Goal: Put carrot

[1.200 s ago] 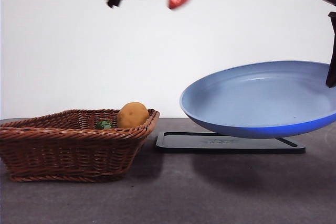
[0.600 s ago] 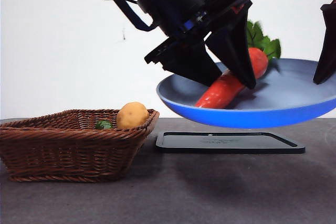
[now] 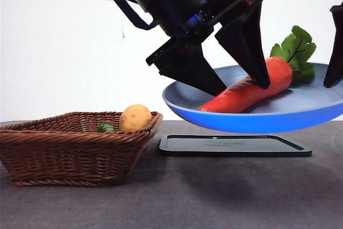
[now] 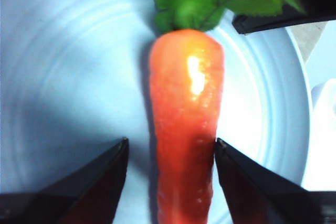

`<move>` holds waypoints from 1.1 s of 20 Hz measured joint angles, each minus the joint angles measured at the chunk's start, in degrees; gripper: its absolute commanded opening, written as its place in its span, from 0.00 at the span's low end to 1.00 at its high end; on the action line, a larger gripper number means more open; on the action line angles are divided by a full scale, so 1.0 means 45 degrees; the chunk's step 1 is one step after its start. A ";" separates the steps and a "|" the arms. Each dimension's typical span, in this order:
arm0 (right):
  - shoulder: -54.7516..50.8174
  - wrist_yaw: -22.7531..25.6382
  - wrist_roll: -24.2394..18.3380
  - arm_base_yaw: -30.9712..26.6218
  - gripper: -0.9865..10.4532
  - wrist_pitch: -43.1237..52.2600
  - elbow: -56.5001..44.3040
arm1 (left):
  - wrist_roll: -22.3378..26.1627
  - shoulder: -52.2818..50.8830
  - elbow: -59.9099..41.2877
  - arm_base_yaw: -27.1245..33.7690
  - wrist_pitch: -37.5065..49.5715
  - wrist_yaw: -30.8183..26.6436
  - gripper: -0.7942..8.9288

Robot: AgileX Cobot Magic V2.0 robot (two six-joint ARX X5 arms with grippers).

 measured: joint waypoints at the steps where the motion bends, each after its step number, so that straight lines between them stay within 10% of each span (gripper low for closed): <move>1: 0.0000 0.0005 0.0063 0.0000 0.09 -0.0034 0.0000 | -0.0126 -0.0063 0.0015 0.0015 -0.0083 0.0083 0.39; 11: 0.3089 -0.0126 0.0199 -0.1112 0.09 0.0563 0.0685 | 0.0593 -0.3468 0.1520 0.0748 -0.3745 0.0578 0.39; 22: 1.0302 -0.0136 0.0656 -0.1661 0.09 0.1569 0.7325 | 0.0733 -0.4906 0.1496 0.0811 -0.5027 0.0573 0.39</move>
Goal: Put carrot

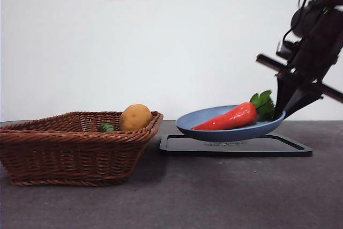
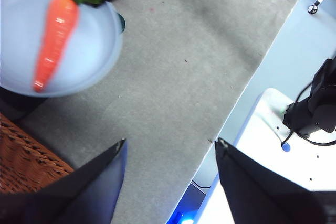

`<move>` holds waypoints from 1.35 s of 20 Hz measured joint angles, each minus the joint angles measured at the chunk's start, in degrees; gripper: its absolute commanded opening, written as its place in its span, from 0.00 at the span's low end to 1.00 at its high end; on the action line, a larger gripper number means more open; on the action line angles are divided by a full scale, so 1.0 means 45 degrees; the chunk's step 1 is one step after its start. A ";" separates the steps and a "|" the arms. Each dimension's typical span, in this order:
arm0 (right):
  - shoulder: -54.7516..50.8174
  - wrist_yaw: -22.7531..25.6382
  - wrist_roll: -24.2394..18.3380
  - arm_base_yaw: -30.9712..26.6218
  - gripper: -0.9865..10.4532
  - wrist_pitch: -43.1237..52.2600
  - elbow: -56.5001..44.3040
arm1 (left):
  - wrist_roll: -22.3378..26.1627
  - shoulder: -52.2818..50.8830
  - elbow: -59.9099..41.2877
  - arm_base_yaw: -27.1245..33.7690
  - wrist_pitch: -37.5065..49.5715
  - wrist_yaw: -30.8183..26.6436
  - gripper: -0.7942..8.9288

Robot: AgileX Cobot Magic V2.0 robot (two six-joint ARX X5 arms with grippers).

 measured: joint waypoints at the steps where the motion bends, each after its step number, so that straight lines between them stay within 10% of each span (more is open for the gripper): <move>1: 0.0500 0.0005 0.0053 -0.0005 0.09 0.0034 0.0384 | 0.0000 0.0000 0.0000 0.0000 0.0000 0.0000 0.39; 13: 0.1209 -0.0083 0.0165 -0.0204 0.29 0.0121 0.0680 | 0.0102 0.0000 0.0000 0.0000 0.0053 -0.0257 0.39; 19: 0.0976 -0.0068 -0.0146 -0.0272 0.29 -0.1719 0.0685 | 0.0573 0.0000 0.0000 0.0000 0.0374 -0.3264 0.25; 23: -0.0505 0.0151 -0.0811 -0.0131 0.11 -0.3730 0.0685 | 0.0947 0.0029 0.0000 0.0005 0.1579 -0.5328 0.09; 27: -0.2560 0.2268 -0.1423 0.1001 0.09 -0.4328 0.0515 | 0.1923 0.0053 0.0000 0.0772 0.1996 -0.5387 0.09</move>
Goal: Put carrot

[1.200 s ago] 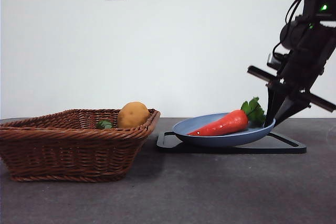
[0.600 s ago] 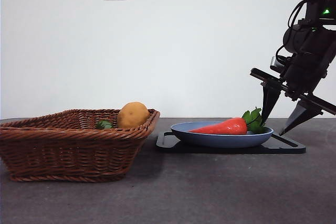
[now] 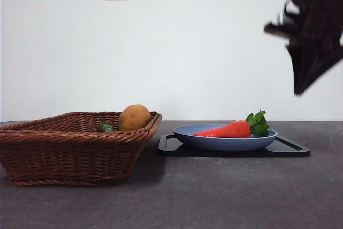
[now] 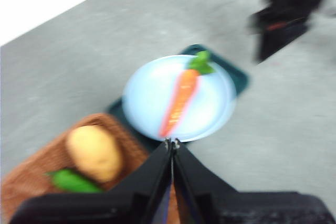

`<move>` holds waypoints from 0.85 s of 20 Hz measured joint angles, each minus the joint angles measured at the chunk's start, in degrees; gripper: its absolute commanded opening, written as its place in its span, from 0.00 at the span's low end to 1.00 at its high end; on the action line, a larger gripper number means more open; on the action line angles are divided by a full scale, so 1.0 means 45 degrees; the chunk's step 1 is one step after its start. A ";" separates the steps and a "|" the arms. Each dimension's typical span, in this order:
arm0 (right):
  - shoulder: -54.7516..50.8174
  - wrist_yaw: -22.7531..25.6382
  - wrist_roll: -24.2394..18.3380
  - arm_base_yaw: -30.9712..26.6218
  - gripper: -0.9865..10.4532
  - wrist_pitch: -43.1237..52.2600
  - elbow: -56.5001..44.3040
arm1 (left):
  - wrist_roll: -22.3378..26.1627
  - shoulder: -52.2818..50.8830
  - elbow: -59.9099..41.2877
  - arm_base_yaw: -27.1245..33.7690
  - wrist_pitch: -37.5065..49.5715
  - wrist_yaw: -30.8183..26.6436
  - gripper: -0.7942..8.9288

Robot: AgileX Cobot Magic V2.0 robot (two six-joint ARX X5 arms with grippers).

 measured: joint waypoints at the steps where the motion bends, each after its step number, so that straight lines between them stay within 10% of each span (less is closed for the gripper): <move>1: -0.0767 0.0534 -0.0044 0.0418 0.09 0.0039 -0.0223 | 0.0102 0.0000 0.0000 0.0461 -0.0155 0.0000 0.09; 9: -0.7800 0.1700 -0.0189 0.3531 0.09 0.4711 -0.4969 | 0.0223 -0.1574 -0.3400 0.5260 0.0107 0.1588 0.09; 17: -1.3707 0.4031 0.0146 0.4643 0.09 1.0336 -1.2381 | -0.0651 -0.8272 -0.9000 0.6217 0.2531 0.2123 0.09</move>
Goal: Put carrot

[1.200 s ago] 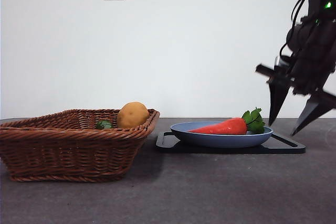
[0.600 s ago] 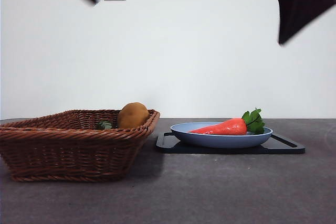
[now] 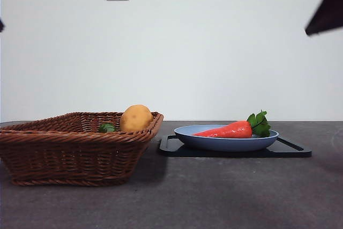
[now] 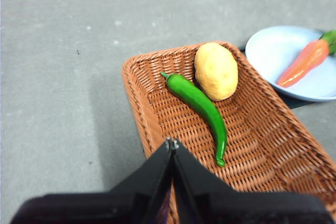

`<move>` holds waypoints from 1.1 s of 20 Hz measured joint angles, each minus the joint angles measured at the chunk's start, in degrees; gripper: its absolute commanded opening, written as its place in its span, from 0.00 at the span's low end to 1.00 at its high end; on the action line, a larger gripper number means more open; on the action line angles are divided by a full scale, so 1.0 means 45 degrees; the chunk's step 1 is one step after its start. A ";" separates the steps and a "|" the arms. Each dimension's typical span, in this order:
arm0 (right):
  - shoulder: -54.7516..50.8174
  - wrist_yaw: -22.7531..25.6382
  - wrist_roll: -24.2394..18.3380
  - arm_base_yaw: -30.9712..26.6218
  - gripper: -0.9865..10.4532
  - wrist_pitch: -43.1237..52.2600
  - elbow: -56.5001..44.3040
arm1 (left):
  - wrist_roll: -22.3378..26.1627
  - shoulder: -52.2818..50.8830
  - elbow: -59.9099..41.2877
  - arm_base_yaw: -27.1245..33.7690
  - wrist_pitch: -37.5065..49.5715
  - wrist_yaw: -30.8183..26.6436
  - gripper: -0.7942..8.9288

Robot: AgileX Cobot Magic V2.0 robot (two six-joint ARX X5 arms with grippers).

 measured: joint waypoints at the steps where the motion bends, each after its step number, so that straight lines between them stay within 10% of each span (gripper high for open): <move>1: -0.0369 0.0000 0.0092 0.0000 0.09 0.0316 -0.0539 | -0.0092 -0.0617 -0.0228 -0.0005 -0.0024 0.0000 0.09; 15: -0.0393 0.0000 0.0262 -0.0044 0.09 0.0520 -0.0782 | -0.0860 -0.1768 -0.0296 0.0000 -0.0087 -0.0053 0.09; 22: -0.0393 0.0000 0.0262 -0.0044 0.09 0.0515 -0.0782 | 0.0330 -0.6193 -0.0889 0.2166 -0.0452 -0.0063 0.09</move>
